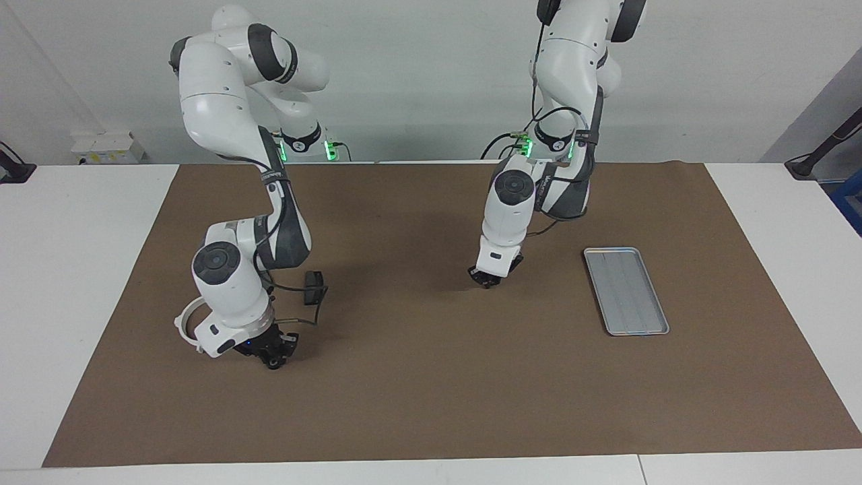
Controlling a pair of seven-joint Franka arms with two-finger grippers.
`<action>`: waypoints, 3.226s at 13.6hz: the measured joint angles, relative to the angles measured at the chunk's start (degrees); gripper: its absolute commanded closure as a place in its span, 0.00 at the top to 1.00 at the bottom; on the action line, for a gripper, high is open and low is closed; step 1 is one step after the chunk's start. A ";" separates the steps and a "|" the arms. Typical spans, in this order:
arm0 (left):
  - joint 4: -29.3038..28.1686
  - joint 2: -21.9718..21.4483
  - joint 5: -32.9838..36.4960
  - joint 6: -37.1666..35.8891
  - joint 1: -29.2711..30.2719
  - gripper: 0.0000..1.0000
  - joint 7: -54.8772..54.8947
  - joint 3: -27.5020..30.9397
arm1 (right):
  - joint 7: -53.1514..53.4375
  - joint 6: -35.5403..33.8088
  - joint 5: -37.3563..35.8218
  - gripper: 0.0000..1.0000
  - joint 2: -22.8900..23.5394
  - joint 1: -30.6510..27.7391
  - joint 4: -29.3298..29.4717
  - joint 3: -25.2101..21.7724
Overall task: Pick bearing gear from pile to tray
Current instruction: 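Move the left gripper to the tray while the right gripper carries another, then open the left gripper in the tray while the right gripper drops another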
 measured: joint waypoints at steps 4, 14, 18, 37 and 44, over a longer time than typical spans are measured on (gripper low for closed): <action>0.90 -8.34 0.29 -11.64 11.27 0.02 23.70 0.72 | -1.57 -14.94 -0.08 0.00 -8.25 1.46 3.13 1.33; -9.29 -10.44 0.29 -4.79 26.31 0.02 53.73 0.74 | 28.41 -29.94 7.50 0.00 -23.05 14.45 5.37 9.69; -14.50 -12.58 0.29 -0.74 28.60 0.02 52.23 0.74 | 44.39 -22.87 9.62 0.00 -21.63 20.30 2.32 9.88; -20.43 -13.47 0.23 8.33 29.40 1.00 47.87 -0.08 | 61.35 4.25 -0.64 0.99 -0.32 28.42 -4.00 9.38; -14.00 -13.72 -3.33 5.06 25.41 1.00 41.85 -0.95 | 61.45 0.77 -1.57 1.00 -0.61 27.10 0.46 8.62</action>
